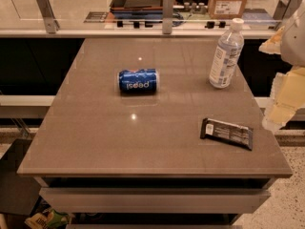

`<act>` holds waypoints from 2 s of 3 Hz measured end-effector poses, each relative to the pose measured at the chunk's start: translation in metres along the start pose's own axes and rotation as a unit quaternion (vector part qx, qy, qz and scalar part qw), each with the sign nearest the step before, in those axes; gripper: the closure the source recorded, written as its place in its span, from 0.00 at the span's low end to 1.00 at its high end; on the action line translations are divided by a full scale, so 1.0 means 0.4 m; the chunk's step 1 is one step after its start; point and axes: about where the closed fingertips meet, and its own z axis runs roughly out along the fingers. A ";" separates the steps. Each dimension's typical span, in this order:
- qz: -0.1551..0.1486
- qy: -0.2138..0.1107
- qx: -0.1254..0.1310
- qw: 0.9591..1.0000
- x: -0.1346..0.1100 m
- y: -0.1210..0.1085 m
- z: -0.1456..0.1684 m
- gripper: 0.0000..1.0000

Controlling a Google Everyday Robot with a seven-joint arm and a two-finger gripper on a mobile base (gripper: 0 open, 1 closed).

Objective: Place pepsi can upright

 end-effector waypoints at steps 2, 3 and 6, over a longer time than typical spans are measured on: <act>-0.015 0.009 0.000 1.000 -0.021 0.000 0.006 0.00; -0.038 0.008 -0.009 0.999 -0.066 -0.007 0.029 0.00; -0.088 0.005 -0.023 0.996 -0.283 -0.106 0.081 0.00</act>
Offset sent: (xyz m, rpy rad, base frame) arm 0.0054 0.0185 -0.0076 -0.0608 0.0256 0.0572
